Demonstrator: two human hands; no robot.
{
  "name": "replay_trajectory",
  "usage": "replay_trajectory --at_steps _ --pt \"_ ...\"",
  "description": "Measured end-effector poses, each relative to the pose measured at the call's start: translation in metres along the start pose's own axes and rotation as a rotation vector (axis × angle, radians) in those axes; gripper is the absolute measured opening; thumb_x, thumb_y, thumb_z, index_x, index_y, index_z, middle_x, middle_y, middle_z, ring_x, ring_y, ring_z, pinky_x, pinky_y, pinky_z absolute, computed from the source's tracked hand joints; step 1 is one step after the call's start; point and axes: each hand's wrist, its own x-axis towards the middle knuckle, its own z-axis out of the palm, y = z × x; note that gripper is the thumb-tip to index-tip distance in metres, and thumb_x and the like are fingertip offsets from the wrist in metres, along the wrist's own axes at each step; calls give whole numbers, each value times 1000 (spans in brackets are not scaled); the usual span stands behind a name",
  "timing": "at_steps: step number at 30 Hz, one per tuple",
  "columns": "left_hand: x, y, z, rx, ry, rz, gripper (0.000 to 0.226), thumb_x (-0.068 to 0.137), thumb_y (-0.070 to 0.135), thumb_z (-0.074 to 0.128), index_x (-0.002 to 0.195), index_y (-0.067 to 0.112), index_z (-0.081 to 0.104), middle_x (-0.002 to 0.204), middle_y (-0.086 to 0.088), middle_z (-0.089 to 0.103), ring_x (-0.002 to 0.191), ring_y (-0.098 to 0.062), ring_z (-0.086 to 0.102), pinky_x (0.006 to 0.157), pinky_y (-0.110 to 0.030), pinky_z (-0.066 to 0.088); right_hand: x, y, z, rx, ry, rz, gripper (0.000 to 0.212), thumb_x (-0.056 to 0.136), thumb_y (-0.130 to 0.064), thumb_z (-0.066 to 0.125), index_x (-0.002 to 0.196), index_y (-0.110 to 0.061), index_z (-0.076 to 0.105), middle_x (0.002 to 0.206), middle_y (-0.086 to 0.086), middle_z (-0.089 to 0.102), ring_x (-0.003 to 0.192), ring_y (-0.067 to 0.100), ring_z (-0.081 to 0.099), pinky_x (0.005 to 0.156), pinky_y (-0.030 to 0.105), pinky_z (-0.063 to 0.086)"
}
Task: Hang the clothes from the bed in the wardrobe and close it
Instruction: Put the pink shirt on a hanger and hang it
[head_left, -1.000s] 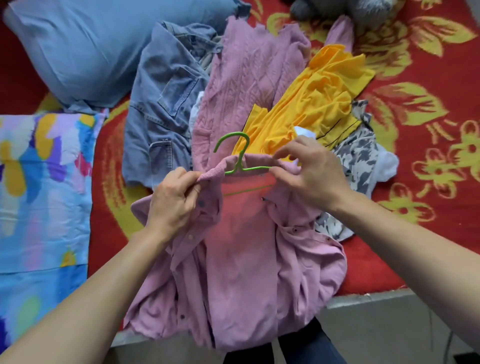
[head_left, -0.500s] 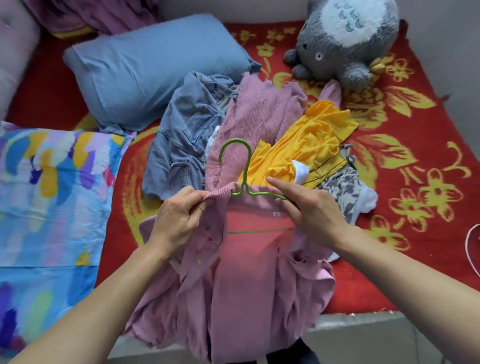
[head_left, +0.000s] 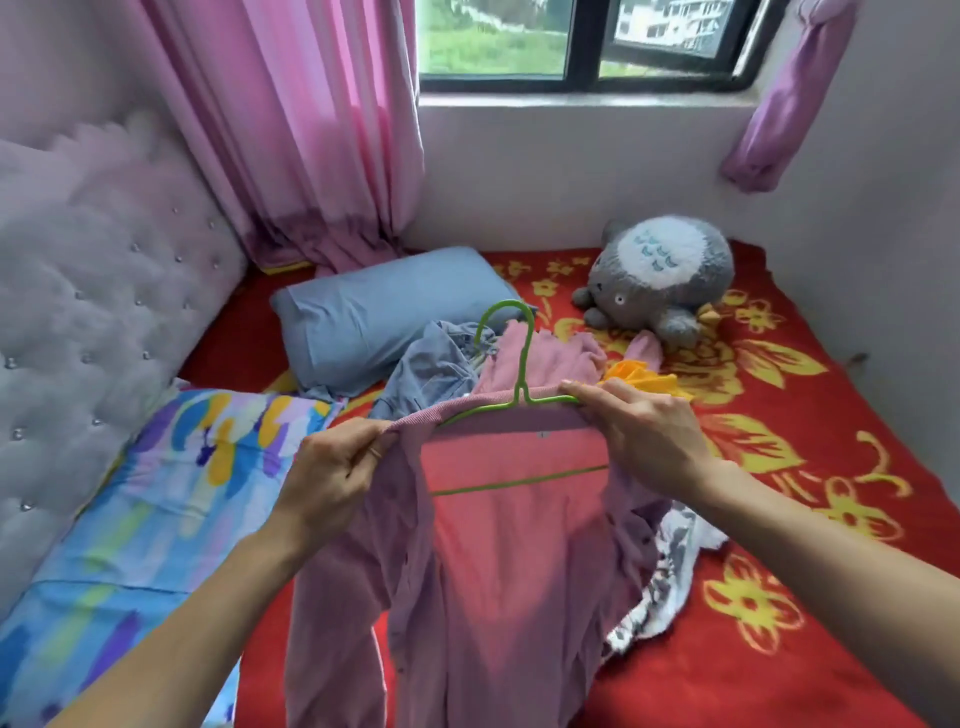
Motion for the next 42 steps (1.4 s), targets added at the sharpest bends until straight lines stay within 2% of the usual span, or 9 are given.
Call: replay_trajectory --at_steps 6,9,11,15,20,28,33,38,42 --pt "-9 107 -35 46 86 -141 47 81 67 43 116 41 61 92 11 69 89 -9 63 82 -33 49 21 -22 -70 269 255 -44 33 97 -36 49 123 -24 64 101 -1 69 83 26 68 66 39 55" --pt "-28 162 -45 61 113 -157 29 80 52 60 106 41 68 86 17 71 80 -1 63 81 -37 52 14 -32 -104 384 289 -65 36 92 -39 56 122 -22 65 110 -1 70 94 22 68 76 36 53" --pt "-53 197 -53 93 185 -186 14 84 34 68 97 38 72 87 21 72 81 6 62 81 -33 53 5 -36 -124 343 284 -100 35 89 -43 57 115 -22 68 104 -2 71 91 21 67 73 34 54" --pt "-118 247 -88 227 351 -273 20 77 46 64 95 55 68 92 22 72 90 2 66 84 -35 55 1 -55 -150 150 267 -270 29 87 -42 51 88 -24 74 80 -2 70 75 27 67 61 33 51" --pt "-194 319 -124 293 456 -282 32 81 30 70 86 62 66 89 25 71 85 2 65 81 -25 52 -8 -163 -181 437 171 -564 33 86 -46 60 113 -27 68 102 -4 66 93 20 60 76 34 51" --pt "-342 414 -194 551 715 -415 15 90 20 65 82 33 68 81 14 68 76 -5 61 70 -16 45 -43 -291 -228 695 241 -828 29 97 -44 48 108 -29 70 85 -7 70 68 20 68 47 32 50" --pt "-435 464 -205 828 753 -602 6 90 40 61 88 37 56 68 16 60 66 -3 56 60 -29 44 -93 -385 -272 925 34 -854 25 93 -37 56 108 -25 71 85 -4 74 77 13 66 66 26 48" --pt "-554 505 -207 907 883 -730 6 91 37 60 85 36 61 74 19 63 74 -4 62 58 -29 45 -166 -473 -328 1196 -544 -819 22 85 -31 72 107 -24 70 64 -8 64 55 -2 53 60 14 41" --pt "-648 550 -207 1062 991 -765 14 91 44 52 90 31 57 82 15 62 77 -13 62 63 -36 50 -223 -535 -380 1161 -755 -1005 16 92 -28 64 96 -15 73 64 2 60 54 6 49 54 21 41"
